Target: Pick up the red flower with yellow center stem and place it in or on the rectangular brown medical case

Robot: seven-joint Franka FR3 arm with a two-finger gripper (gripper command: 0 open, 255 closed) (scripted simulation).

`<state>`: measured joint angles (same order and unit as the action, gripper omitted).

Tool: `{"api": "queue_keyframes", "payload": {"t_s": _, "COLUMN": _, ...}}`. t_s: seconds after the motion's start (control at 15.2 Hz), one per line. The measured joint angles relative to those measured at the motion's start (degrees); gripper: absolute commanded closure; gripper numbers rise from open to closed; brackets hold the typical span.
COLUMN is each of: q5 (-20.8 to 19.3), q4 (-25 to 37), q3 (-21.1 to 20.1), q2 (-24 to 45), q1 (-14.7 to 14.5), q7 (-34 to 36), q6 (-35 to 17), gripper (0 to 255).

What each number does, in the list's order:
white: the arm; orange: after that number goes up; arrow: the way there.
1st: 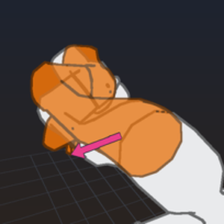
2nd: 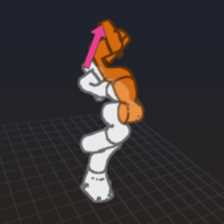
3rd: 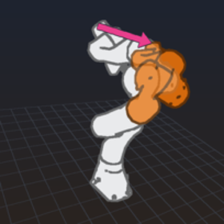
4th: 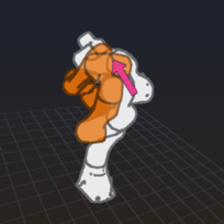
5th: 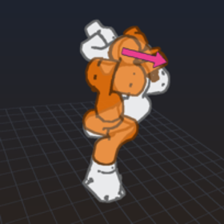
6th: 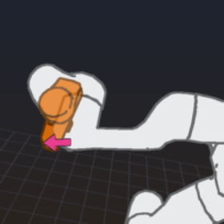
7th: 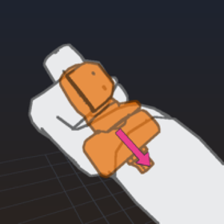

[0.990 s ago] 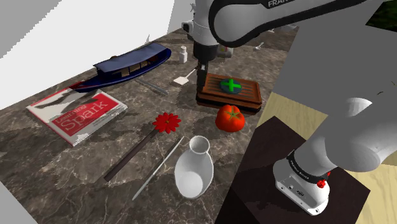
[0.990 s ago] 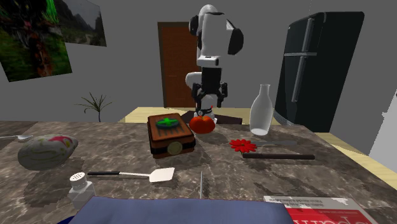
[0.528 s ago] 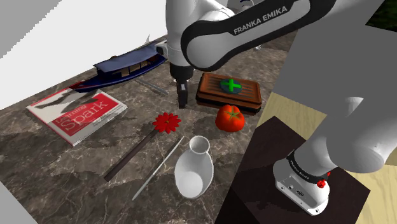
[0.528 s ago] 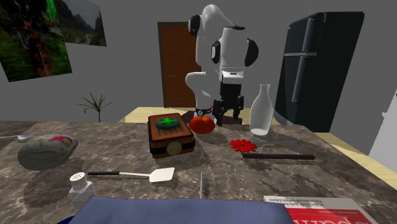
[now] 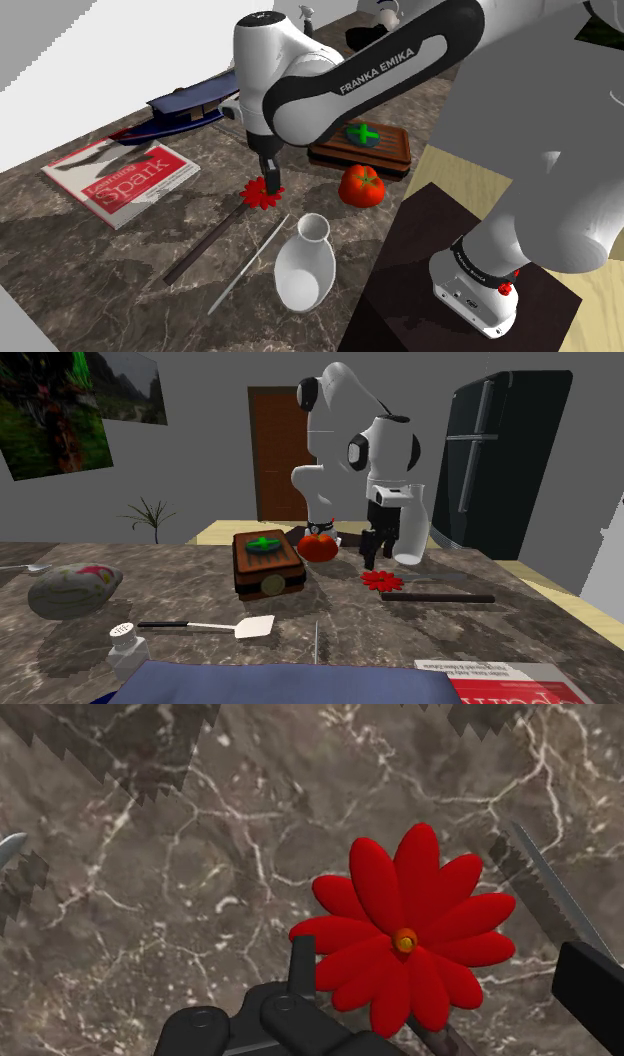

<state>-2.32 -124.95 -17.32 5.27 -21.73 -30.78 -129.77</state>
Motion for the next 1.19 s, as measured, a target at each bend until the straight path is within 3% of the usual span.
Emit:
{"api": "queue_keyframes", "payload": {"t_s": 0.66, "q5": -1.06, "q4": -1.07, "q3": 0.13, "q2": 2.41, "q1": -0.18, "q7": 0.71, "q6": -3.37, "gripper": 0}}
{"api": "queue_keyframes", "payload": {"t_s": 0.73, "q5": -1.06, "q4": -1.07, "q3": 0.13, "q2": 2.42, "q1": -0.18, "q7": 0.71, "q6": -3.38, "gripper": 255}}
{"api": "queue_keyframes", "payload": {"t_s": 1.19, "q5": -1.07, "q4": -1.05, "q3": 0.12, "q2": 2.41, "q1": -0.19, "q7": 0.72, "q6": -3.39, "gripper": 255}}
